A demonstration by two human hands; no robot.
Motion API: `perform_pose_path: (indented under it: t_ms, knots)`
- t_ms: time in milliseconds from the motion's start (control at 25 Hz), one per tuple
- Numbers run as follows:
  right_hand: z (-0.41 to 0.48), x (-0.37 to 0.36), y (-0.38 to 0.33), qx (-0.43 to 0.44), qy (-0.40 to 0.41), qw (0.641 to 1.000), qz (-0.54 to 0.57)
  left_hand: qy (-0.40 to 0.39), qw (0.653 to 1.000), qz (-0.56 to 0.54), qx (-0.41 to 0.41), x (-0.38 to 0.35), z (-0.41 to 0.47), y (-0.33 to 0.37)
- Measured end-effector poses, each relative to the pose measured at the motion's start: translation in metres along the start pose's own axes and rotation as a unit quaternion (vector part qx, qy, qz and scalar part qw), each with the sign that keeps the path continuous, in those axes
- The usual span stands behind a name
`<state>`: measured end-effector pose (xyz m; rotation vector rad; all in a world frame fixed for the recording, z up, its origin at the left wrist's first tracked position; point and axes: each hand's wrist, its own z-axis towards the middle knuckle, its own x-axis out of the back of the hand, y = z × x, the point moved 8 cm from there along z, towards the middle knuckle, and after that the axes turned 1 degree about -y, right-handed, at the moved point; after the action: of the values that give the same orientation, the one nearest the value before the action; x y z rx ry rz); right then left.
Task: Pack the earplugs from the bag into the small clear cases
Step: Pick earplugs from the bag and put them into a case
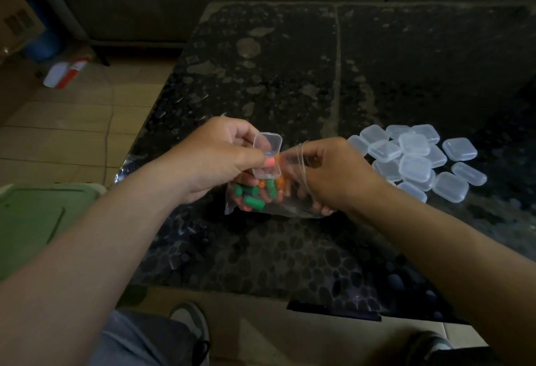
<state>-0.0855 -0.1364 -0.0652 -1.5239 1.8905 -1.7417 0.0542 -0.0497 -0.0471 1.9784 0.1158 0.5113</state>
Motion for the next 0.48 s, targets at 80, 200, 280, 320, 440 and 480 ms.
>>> perform_pose_path:
  t_ms: [80, 200, 280, 320, 440, 480]
  knots:
    - [0.0026, -0.0011, 0.0013, -0.004, -0.001, 1.000, 0.004, -0.002, 1.000, 0.004, -0.004, 0.0006, 0.0004, -0.0006]
    - [0.0065, -0.0028, 0.0014, -0.005, 0.008, 1.000, -0.002, -0.006, 1.000, 0.016, -0.003, 0.0002, 0.0006, -0.0009]
    - [0.0075, -0.0027, -0.0003, 0.007, 0.030, 0.999, -0.010, -0.006, 1.000, 0.015, -0.005, -0.0012, 0.0004, -0.0005]
    - [0.0071, -0.0014, -0.0012, 0.013, 0.047, 0.999, -0.008, -0.004, 1.000, 0.017, -0.007, -0.0013, 0.0006, -0.0004]
    - [0.0050, 0.0042, -0.0034, 0.032, 0.089, 0.995, -0.024, 0.003, 1.000, 0.025, -0.007, -0.0012, 0.0011, -0.0011]
    - [0.0051, 0.0056, -0.0042, 0.042, 0.098, 0.993, -0.044, 0.003, 1.000, 0.028, -0.006, -0.0009, 0.0014, -0.0014]
